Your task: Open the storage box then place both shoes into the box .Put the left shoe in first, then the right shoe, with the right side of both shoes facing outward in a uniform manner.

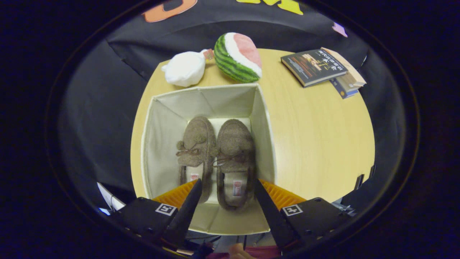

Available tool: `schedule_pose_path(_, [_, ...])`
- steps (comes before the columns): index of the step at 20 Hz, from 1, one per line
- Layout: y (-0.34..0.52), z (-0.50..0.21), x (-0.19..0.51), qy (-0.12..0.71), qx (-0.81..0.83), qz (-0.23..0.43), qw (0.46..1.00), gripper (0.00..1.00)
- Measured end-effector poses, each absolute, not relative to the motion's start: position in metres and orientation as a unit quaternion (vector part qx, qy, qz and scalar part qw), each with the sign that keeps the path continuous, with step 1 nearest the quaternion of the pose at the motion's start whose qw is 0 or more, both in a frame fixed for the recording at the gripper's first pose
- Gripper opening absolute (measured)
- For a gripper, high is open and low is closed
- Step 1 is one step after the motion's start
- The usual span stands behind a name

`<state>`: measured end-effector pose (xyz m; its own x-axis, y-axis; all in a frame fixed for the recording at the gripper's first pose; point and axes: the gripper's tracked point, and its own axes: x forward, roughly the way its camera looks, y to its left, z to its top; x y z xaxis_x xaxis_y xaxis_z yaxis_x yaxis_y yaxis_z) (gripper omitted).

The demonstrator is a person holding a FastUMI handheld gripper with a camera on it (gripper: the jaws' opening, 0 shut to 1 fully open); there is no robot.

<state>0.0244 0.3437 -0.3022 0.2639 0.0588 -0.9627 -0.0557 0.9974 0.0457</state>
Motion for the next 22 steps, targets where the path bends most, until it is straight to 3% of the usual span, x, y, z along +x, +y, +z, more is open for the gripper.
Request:
schedule_pose_path(4, [0.318, -0.250, 0.034, 0.535, -0.006, 0.053, 0.843, 0.98])
schedule_pose_path(16, [0.184, -0.067, 0.033, 0.320, 0.009, 0.060, 0.946, 0.97])
schedule_pose_path(22, [0.132, 0.028, 0.029, 0.151, 0.000, 0.072, 0.986, 0.96])
